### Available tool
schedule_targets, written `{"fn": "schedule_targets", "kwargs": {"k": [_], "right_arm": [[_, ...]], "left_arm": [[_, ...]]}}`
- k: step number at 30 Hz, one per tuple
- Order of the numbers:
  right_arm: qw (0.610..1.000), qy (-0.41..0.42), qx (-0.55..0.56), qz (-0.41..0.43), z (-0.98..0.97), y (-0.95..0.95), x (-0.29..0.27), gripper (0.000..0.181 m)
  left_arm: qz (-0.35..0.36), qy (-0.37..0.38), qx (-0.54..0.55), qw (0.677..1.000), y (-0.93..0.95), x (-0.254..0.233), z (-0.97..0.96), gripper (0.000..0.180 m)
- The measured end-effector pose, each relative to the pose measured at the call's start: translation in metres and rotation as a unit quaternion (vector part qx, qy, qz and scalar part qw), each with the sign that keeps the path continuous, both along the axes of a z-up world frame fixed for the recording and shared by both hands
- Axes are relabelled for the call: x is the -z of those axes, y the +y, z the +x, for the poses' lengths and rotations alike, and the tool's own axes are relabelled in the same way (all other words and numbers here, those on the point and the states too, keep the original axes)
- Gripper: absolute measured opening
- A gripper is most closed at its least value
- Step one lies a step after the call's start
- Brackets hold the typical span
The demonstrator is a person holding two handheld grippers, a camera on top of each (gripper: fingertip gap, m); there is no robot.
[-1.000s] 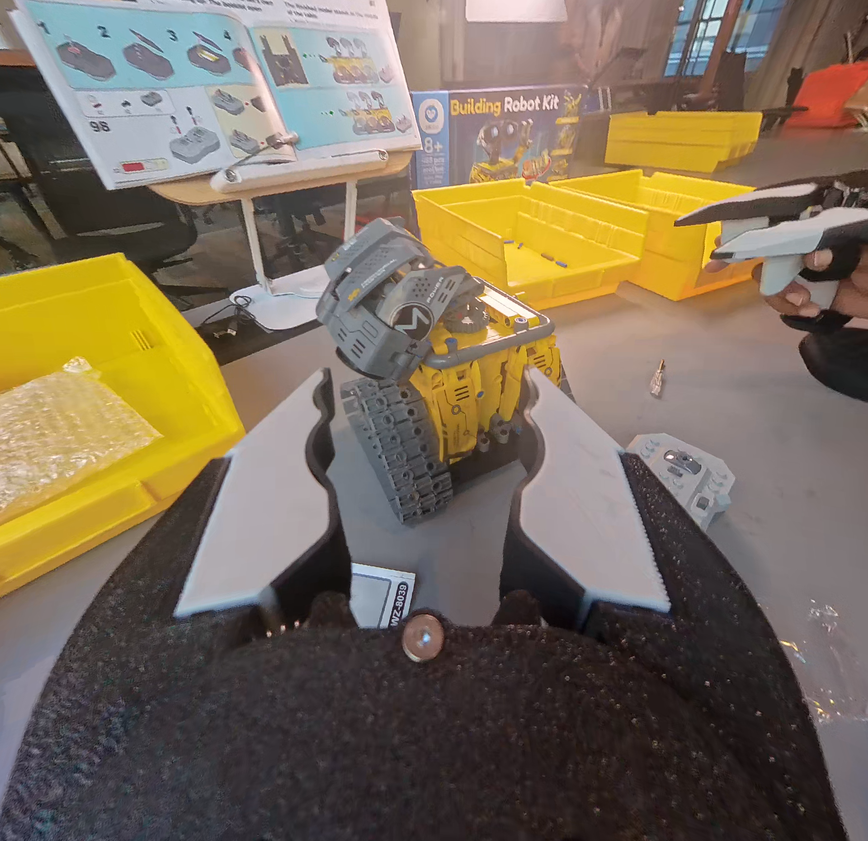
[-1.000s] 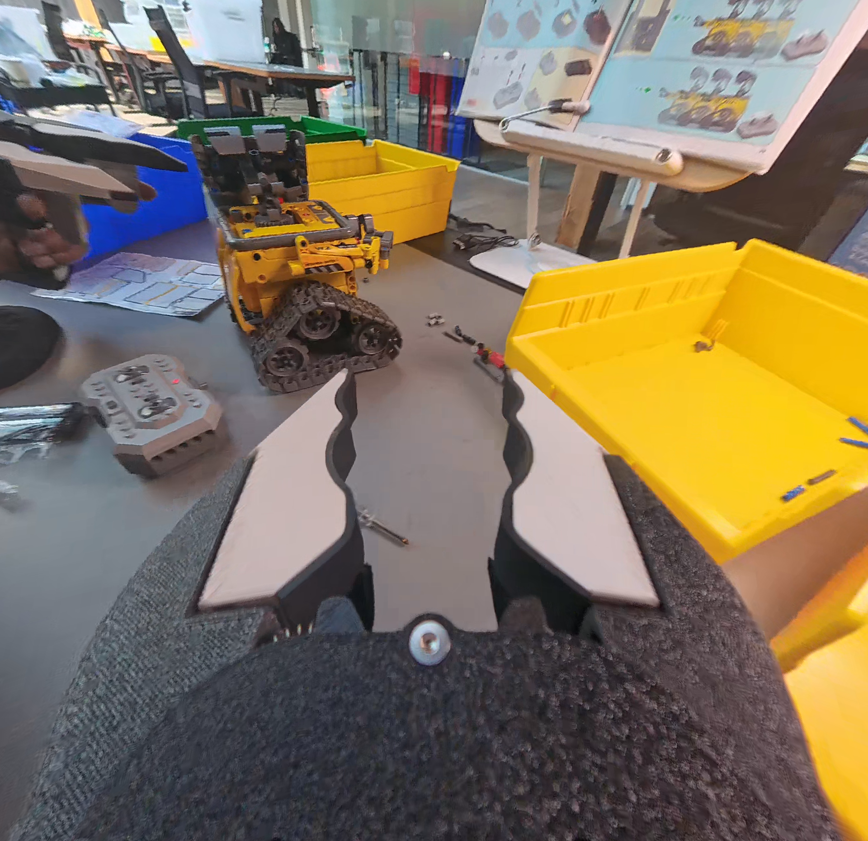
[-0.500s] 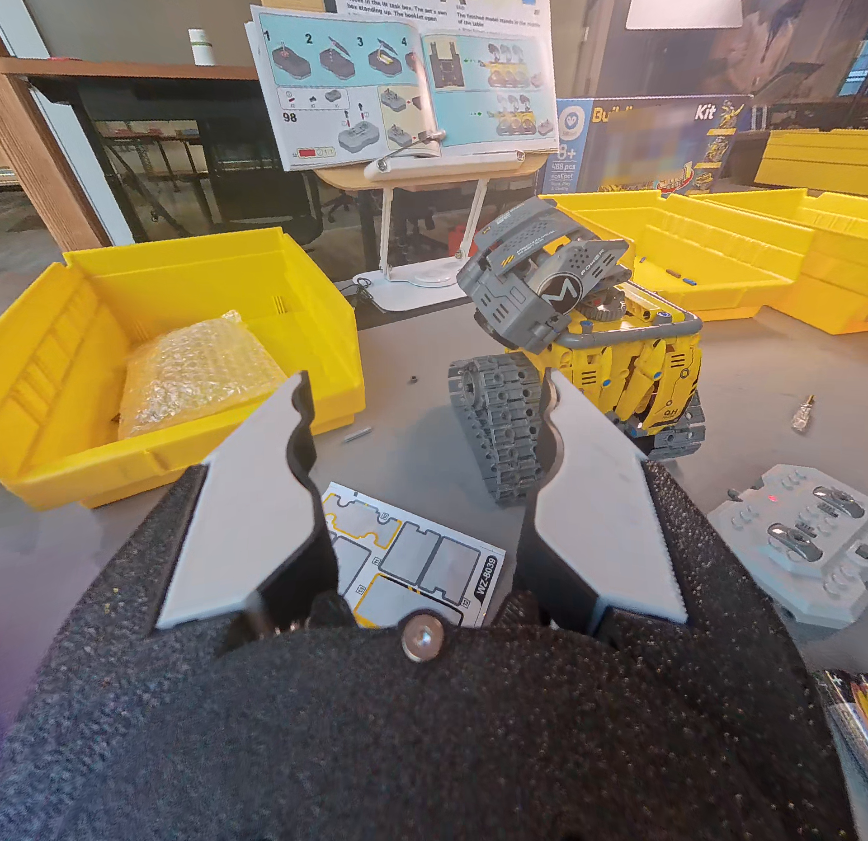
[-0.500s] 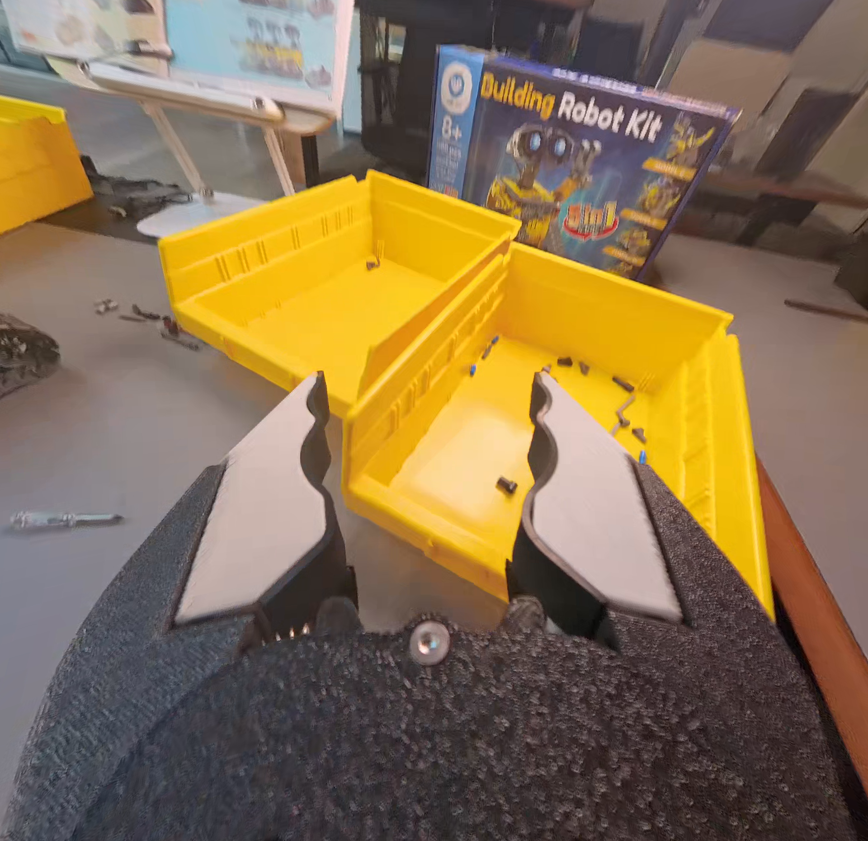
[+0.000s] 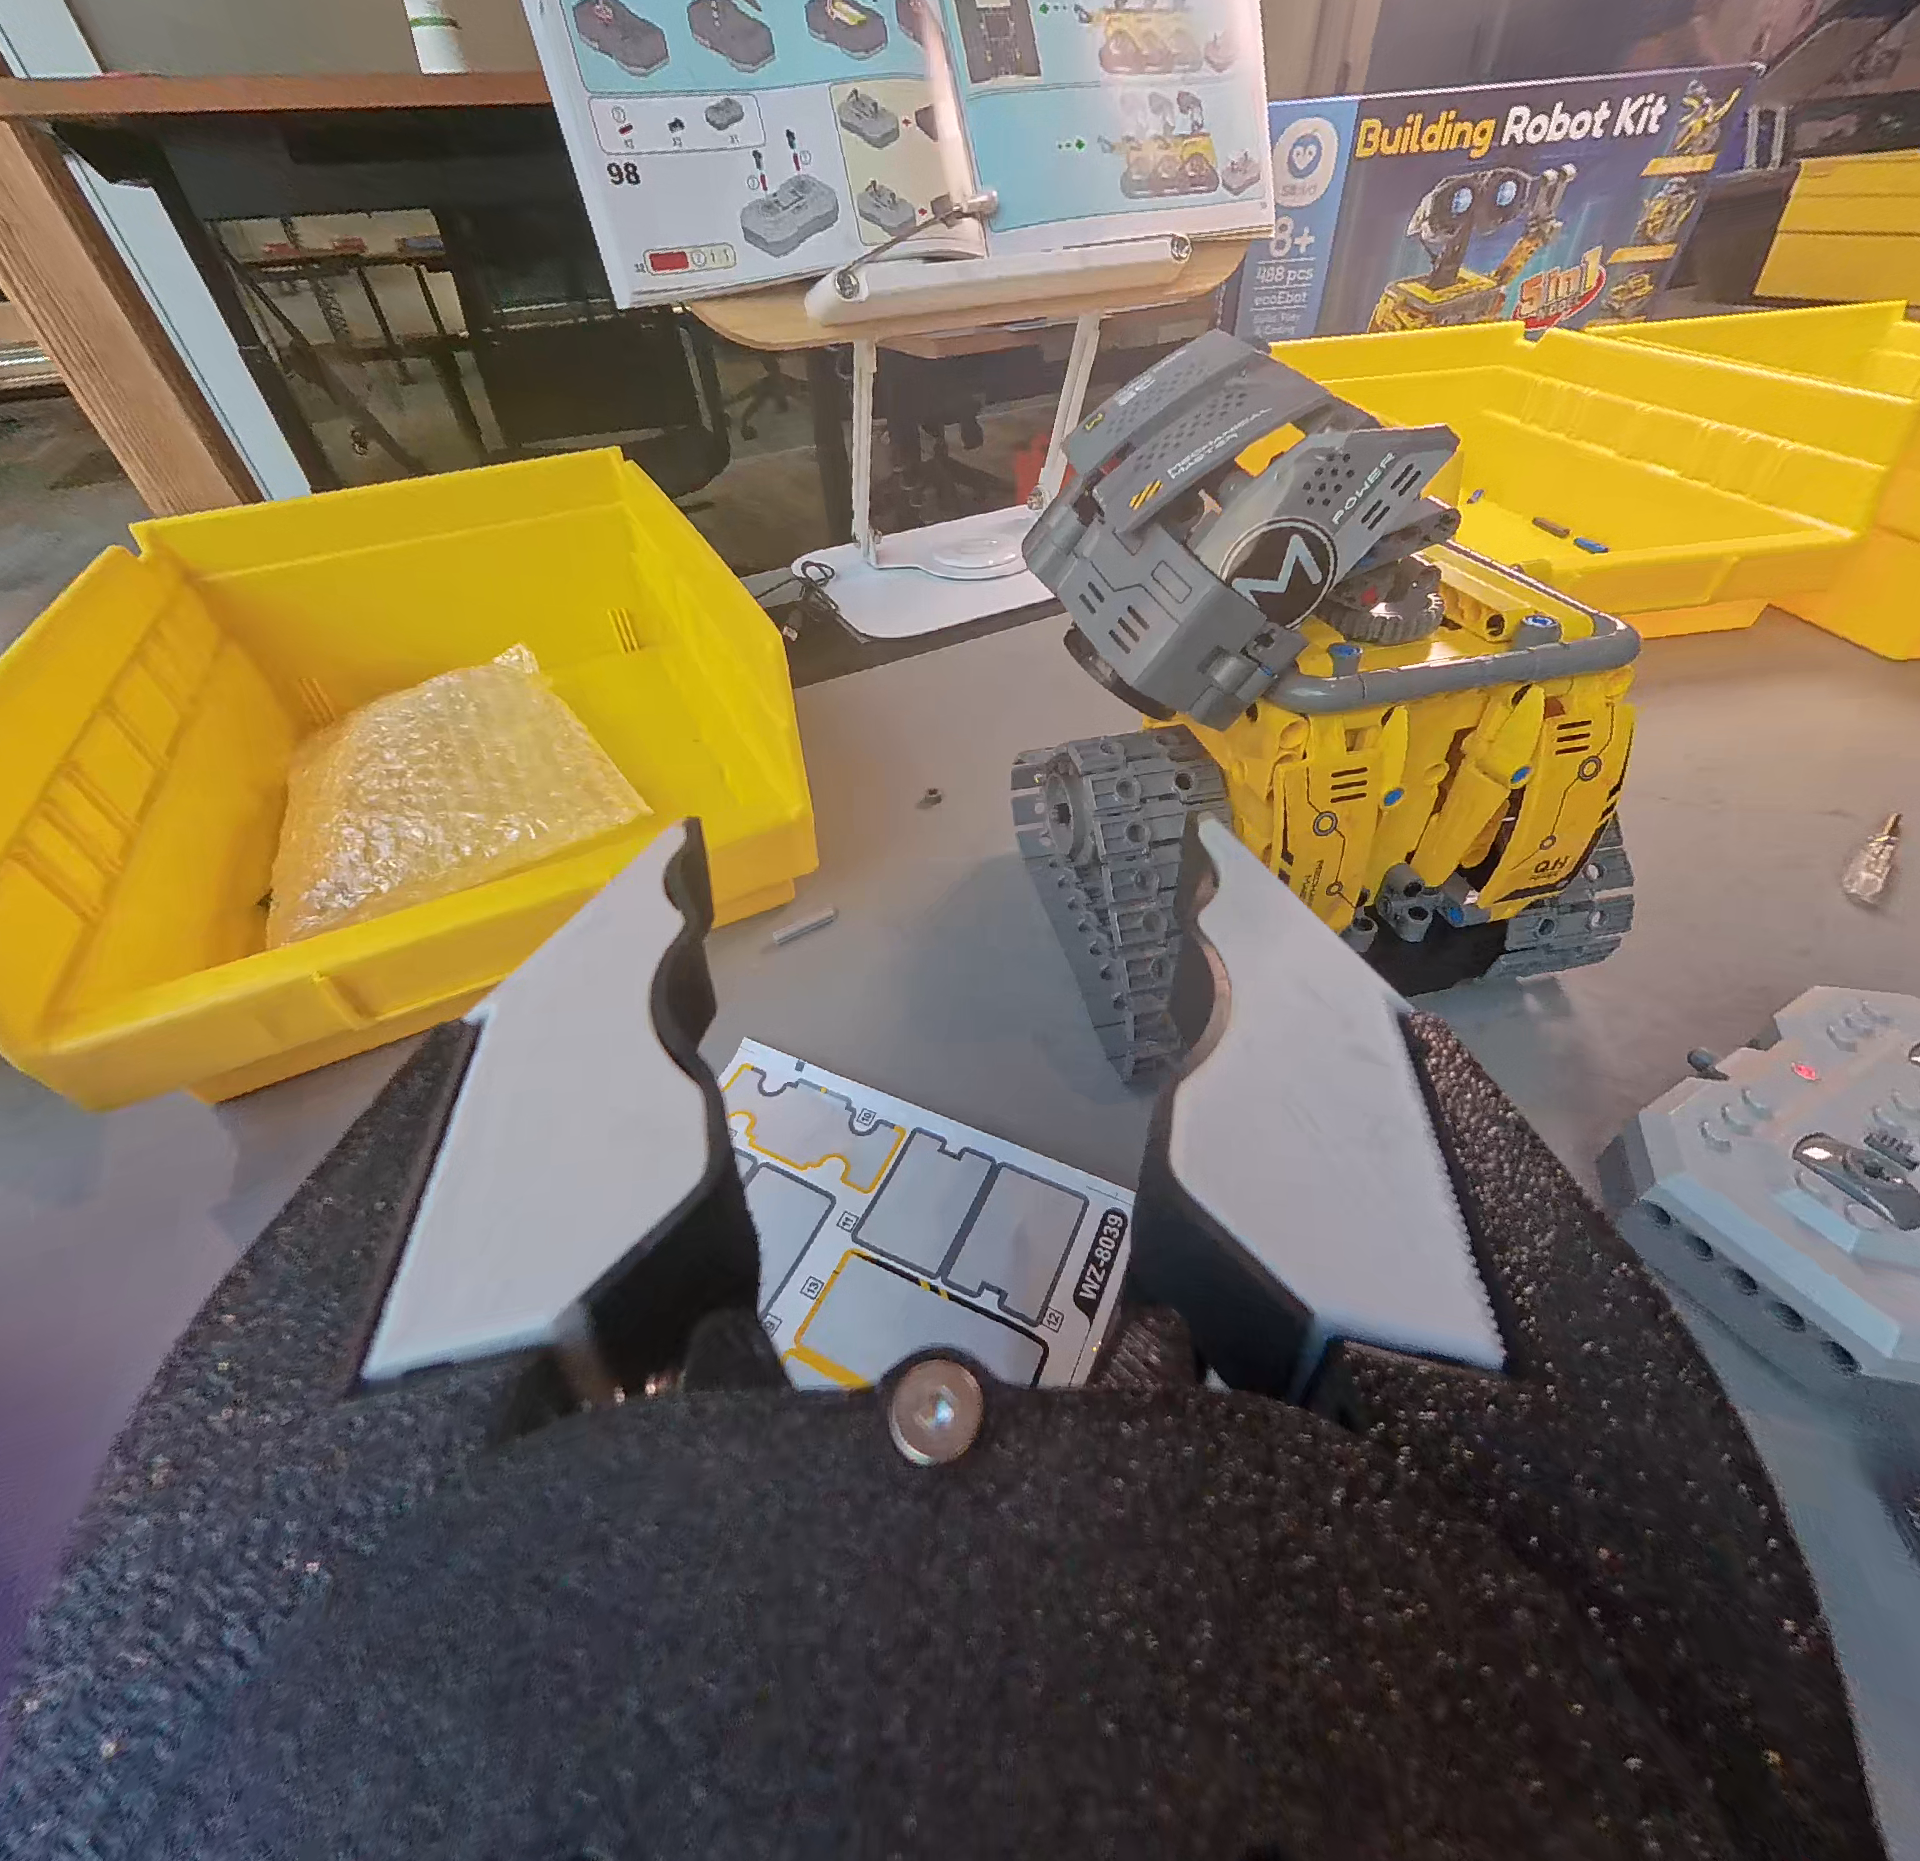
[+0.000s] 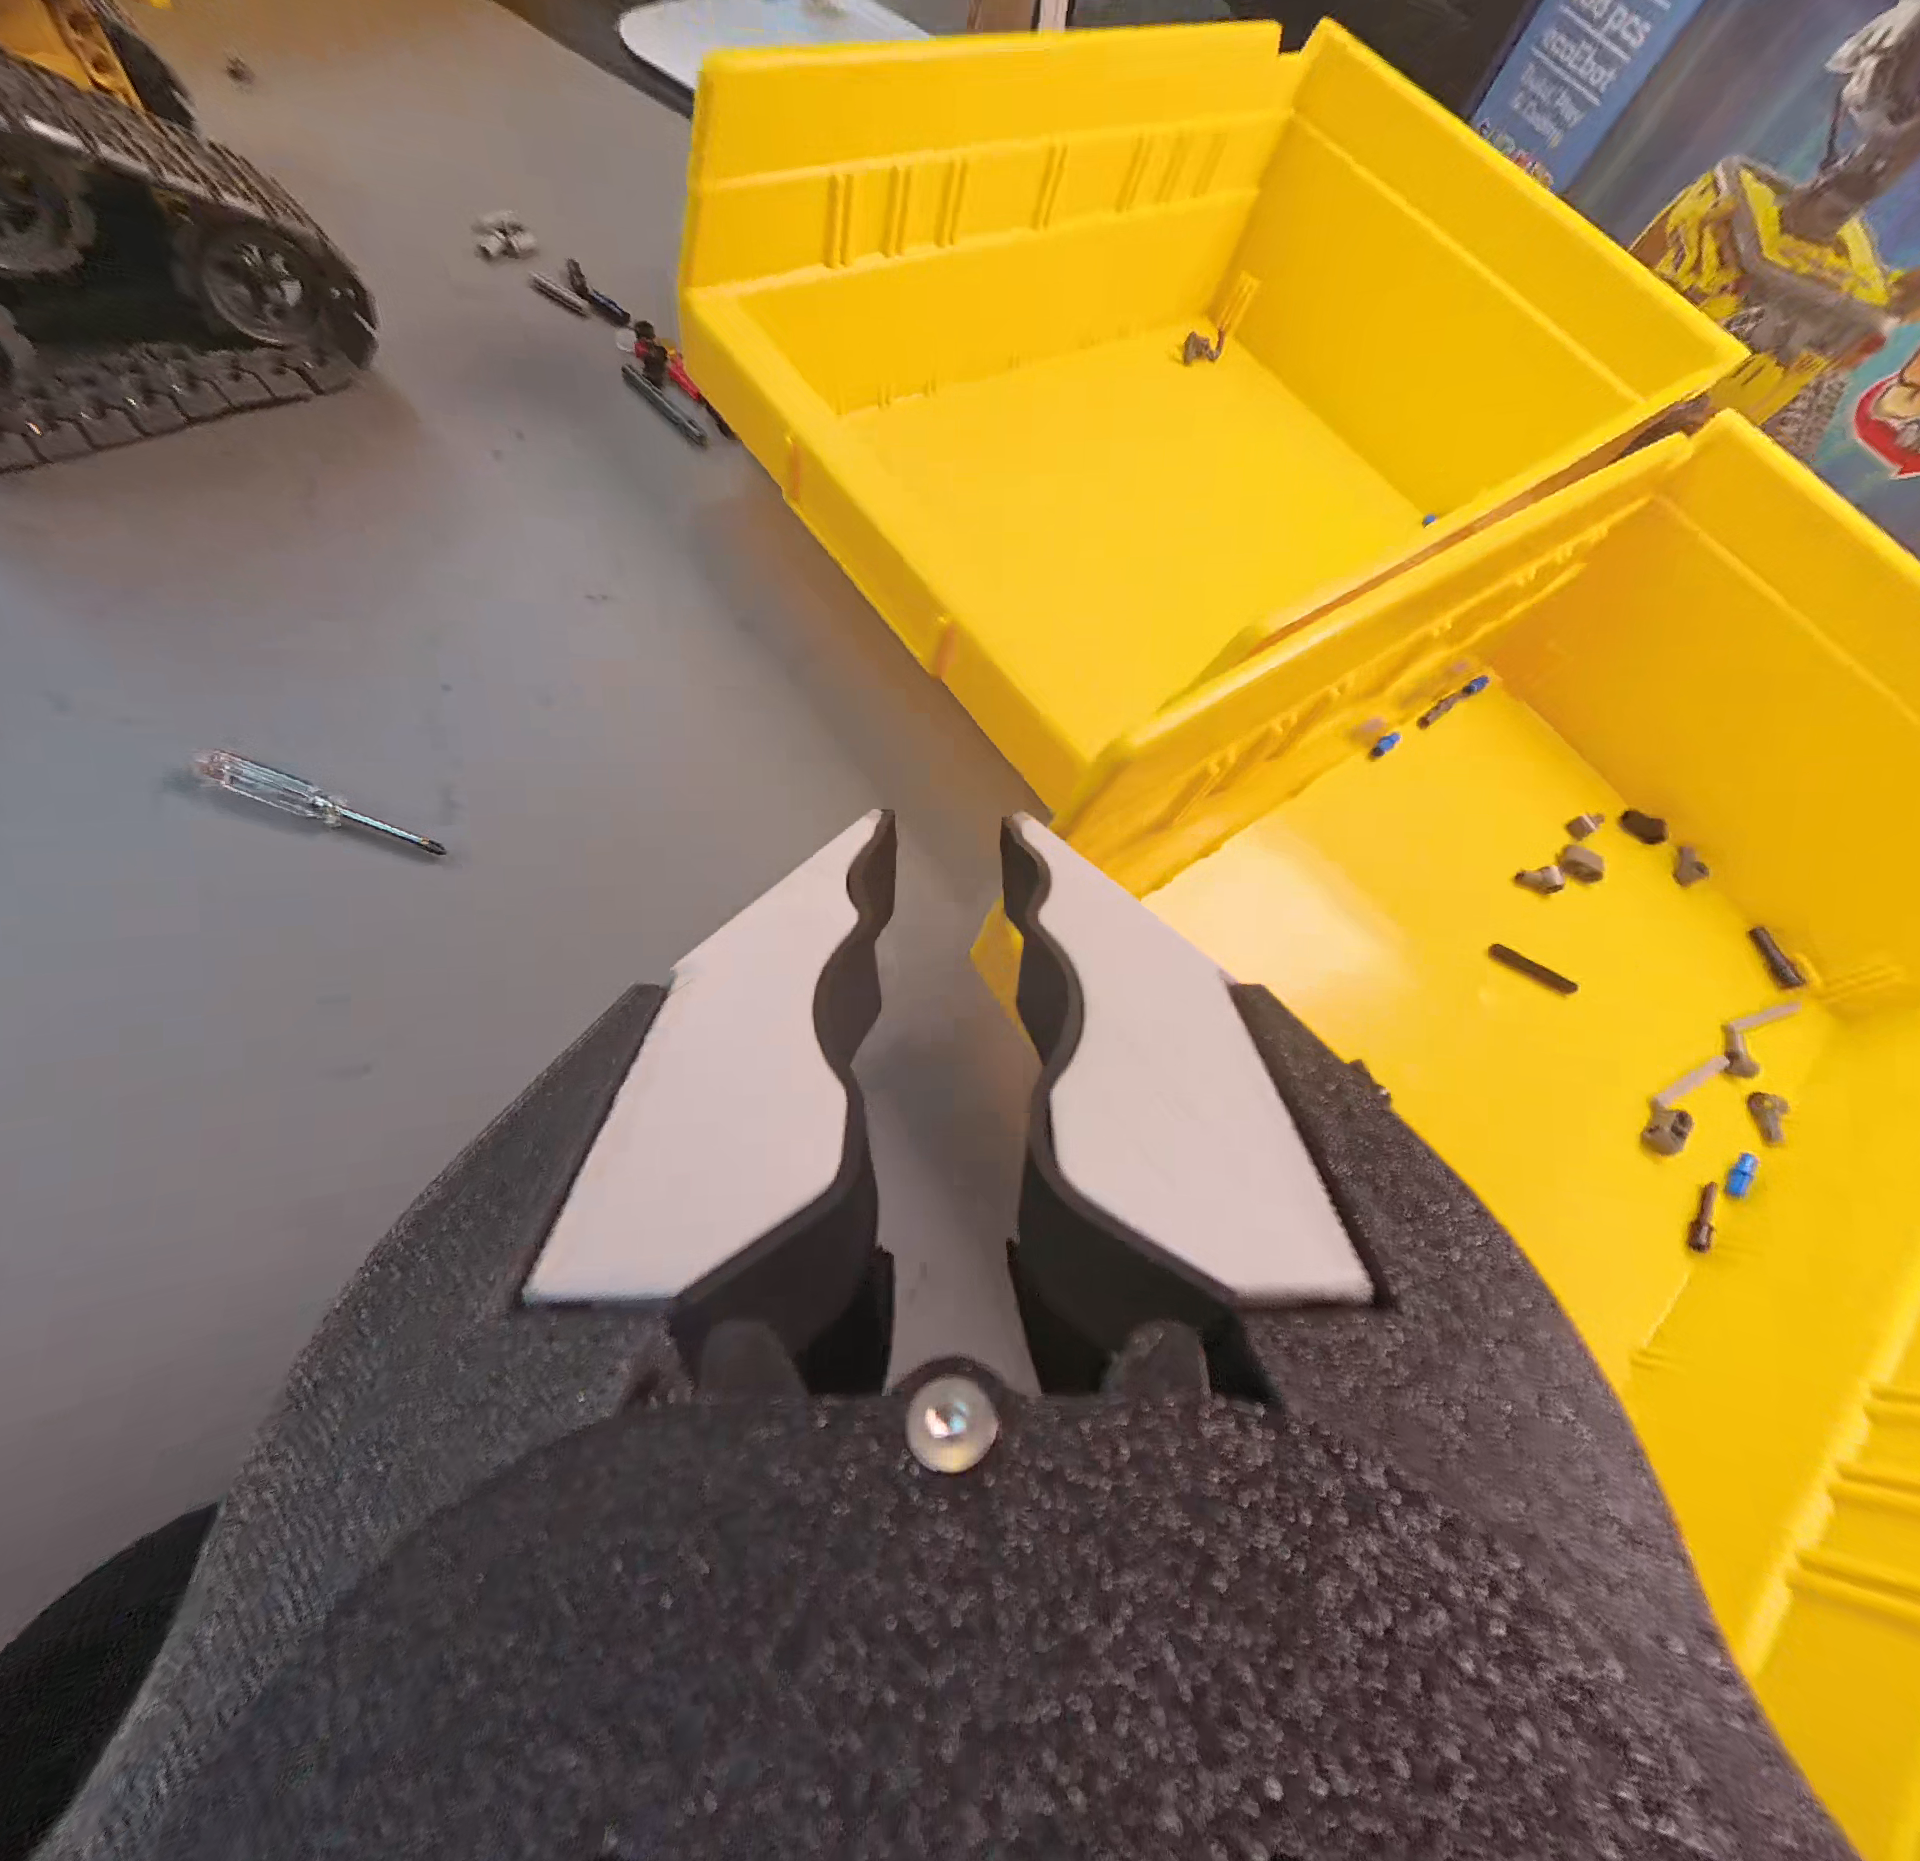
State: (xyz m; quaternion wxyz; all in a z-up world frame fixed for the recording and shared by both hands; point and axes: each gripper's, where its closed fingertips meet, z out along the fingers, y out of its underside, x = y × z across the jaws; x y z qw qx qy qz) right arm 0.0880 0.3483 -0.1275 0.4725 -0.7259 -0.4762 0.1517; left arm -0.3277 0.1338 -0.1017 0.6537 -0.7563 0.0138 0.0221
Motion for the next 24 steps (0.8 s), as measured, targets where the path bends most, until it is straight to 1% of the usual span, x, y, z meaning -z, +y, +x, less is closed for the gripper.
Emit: {"fn": "schedule_targets", "kwargs": {"k": [4, 7, 8, 10, 12, 13, 16, 18, 19, 21, 24], "right_arm": [[0.998, 0.045, 0.046, 0.025, 0.043, 0.040, -0.059, 0.025], [0.995, 0.004, 0.092, 0.026, 0.083, 0.086, -0.074, 0.035], [0.995, -0.015, 0.094, 0.010, 0.091, 0.098, -0.071, 0.037], [0.994, -0.067, 0.068, -0.047, 0.097, 0.112, -0.053, 0.037], [0.984, -0.144, 0.019, -0.107, 0.097, 0.112, -0.028, 0.036], [0.976, -0.180, -0.001, -0.123, 0.096, 0.112, -0.017, 0.031], [0.942, -0.281, -0.037, -0.181, 0.093, 0.104, 0.020, 0.029], [0.916, -0.344, -0.027, -0.203, 0.099, 0.104, 0.044, 0.028], [0.908, -0.358, -0.023, -0.216, 0.100, 0.104, 0.054, 0.028], [0.900, -0.359, -0.009, -0.249, 0.100, 0.101, 0.068, 0.028], [0.900, -0.348, -0.012, -0.261, 0.097, 0.101, 0.077, 0.022]], "left_arm": [[-0.001, 0.004, -0.006, 1.000, 0.000, 0.002, -0.003, 0.087], [-0.008, 0.000, -0.006, 1.000, 0.002, 0.006, -0.004, 0.087], [-0.010, -0.002, -0.005, 1.000, 0.003, 0.007, -0.004, 0.086], [-0.014, -0.001, -0.007, 1.000, 0.004, 0.009, -0.004, 0.086], [-0.019, 0.005, -0.008, 1.000, 0.005, 0.010, -0.003, 0.085], [-0.021, 0.007, -0.008, 1.000, 0.006, 0.012, -0.002, 0.085], [-0.031, 0.016, -0.008, 0.999, 0.008, 0.016, 0.000, 0.085], [-0.032, 0.021, -0.008, 0.999, 0.009, 0.016, 0.002, 0.085], [-0.032, 0.024, -0.009, 0.999, 0.009, 0.016, 0.002, 0.084], [-0.031, 0.029, -0.013, 0.999, 0.008, 0.015, 0.001, 0.084], [-0.031, 0.025, -0.017, 0.999, 0.006, 0.016, -0.002, 0.083]]}}
